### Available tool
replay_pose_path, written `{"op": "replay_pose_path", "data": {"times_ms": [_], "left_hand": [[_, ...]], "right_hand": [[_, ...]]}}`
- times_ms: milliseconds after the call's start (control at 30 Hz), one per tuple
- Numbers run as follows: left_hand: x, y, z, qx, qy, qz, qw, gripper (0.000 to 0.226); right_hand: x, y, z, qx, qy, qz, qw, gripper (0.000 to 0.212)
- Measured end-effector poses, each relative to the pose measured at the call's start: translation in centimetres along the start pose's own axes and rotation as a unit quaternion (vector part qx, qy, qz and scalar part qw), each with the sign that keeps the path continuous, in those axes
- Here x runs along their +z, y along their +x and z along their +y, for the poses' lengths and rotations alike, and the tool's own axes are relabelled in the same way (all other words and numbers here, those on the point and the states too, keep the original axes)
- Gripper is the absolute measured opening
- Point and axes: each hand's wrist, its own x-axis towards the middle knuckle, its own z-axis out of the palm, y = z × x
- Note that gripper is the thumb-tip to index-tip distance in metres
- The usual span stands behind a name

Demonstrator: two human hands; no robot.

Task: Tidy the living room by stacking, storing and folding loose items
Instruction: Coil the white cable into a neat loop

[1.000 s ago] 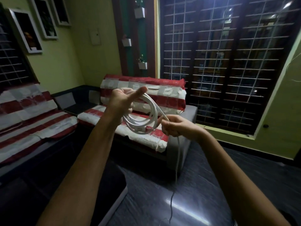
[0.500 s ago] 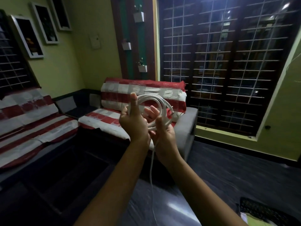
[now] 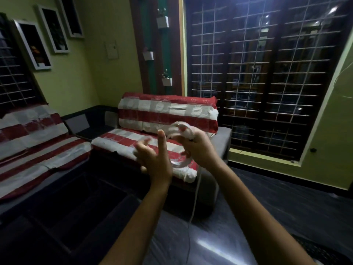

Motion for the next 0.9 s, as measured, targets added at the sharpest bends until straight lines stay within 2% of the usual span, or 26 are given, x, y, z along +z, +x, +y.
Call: {"op": "replay_pose_path", "data": {"times_ms": [33, 67, 100, 133, 167, 200, 233, 267, 333, 433, 500, 533, 567, 667, 700, 800, 833, 900], "left_hand": [[-0.4, 0.1, 0.5, 0.116, 0.061, 0.03, 0.991, 0.082], [-0.7, 0.4, 1.0, 0.235, 0.118, 0.027, 0.964, 0.09], [-0.7, 0.9, 1.6, 0.333, 0.179, -0.013, 0.926, 0.092], [-0.7, 1.4, 2.1, 0.39, 0.231, -0.077, 0.888, 0.093], [-0.5, 2.0, 2.3, 0.392, 0.267, -0.159, 0.866, 0.095], [-0.4, 2.4, 2.4, 0.338, 0.28, -0.246, 0.864, 0.1], [-0.3, 2.7, 2.3, 0.257, 0.255, -0.315, 0.877, 0.107], [-0.3, 3.0, 1.9, 0.188, 0.231, -0.342, 0.891, 0.116], [-0.2, 2.8, 1.2, 0.132, 0.214, -0.342, 0.905, 0.129], [-0.3, 2.5, 0.7, 0.059, 0.17, -0.361, 0.915, 0.128], [-0.2, 3.0, 0.7, 0.025, 0.15, -0.365, 0.919, 0.127], [-0.2, 3.3, 0.8, 0.012, 0.152, -0.368, 0.917, 0.128], [-0.2, 3.5, 1.0, 0.0, 0.16, -0.371, 0.915, 0.127], [-0.2, 4.3, 1.6, -0.042, 0.172, -0.387, 0.905, 0.127], [-0.4, 4.5, 1.9, -0.06, 0.163, -0.392, 0.903, 0.123], [-1.3, 5.0, 2.4, -0.081, 0.147, -0.405, 0.899, 0.088], [-1.5, 5.1, 2.4, -0.077, 0.143, -0.415, 0.895, 0.087], [-1.6, 5.3, 2.5, -0.069, 0.129, -0.436, 0.888, 0.085]], "right_hand": [[-0.3, 0.2, -0.5, 0.011, -0.126, -0.07, 0.99, 0.011], [-0.4, 0.4, -1.1, 0.019, -0.232, -0.141, 0.962, 0.009], [-0.4, 0.4, -1.8, 0.027, -0.304, -0.199, 0.931, 0.009], [-0.3, 0.3, -2.2, 0.039, -0.341, -0.24, 0.908, 0.007], [-0.1, 0.2, -2.4, 0.052, -0.358, -0.26, 0.896, 0.012], [0.0, 0.3, -2.4, 0.07, -0.365, -0.255, 0.893, 0.023], [-0.1, 0.4, -2.4, 0.092, -0.367, -0.241, 0.894, 0.03], [-0.1, 0.6, -2.1, 0.103, -0.367, -0.233, 0.895, 0.033], [-0.3, 1.1, -1.8, 0.099, -0.379, -0.246, 0.887, 0.034], [-0.1, 1.4, -2.0, 0.046, -0.376, -0.281, 0.882, 0.027], [0.1, 1.7, -1.4, 0.011, -0.345, -0.281, 0.896, 0.011], [0.1, 2.0, -0.8, 0.009, -0.324, -0.271, 0.907, 0.012], [-0.1, 2.2, -0.4, 0.016, -0.293, -0.271, 0.917, 0.023], [-1.8, 2.3, 0.3, 0.082, -0.176, -0.277, 0.941, 0.099], [-2.6, 2.2, 0.6, 0.113, -0.135, -0.28, 0.944, 0.106], [-4.6, 1.4, 2.0, 0.164, -0.01, -0.319, 0.933, 0.08], [-4.9, 1.2, 2.5, 0.165, 0.02, -0.326, 0.931, 0.079], [-5.1, 0.8, 3.4, 0.155, 0.044, -0.322, 0.933, 0.096]]}}
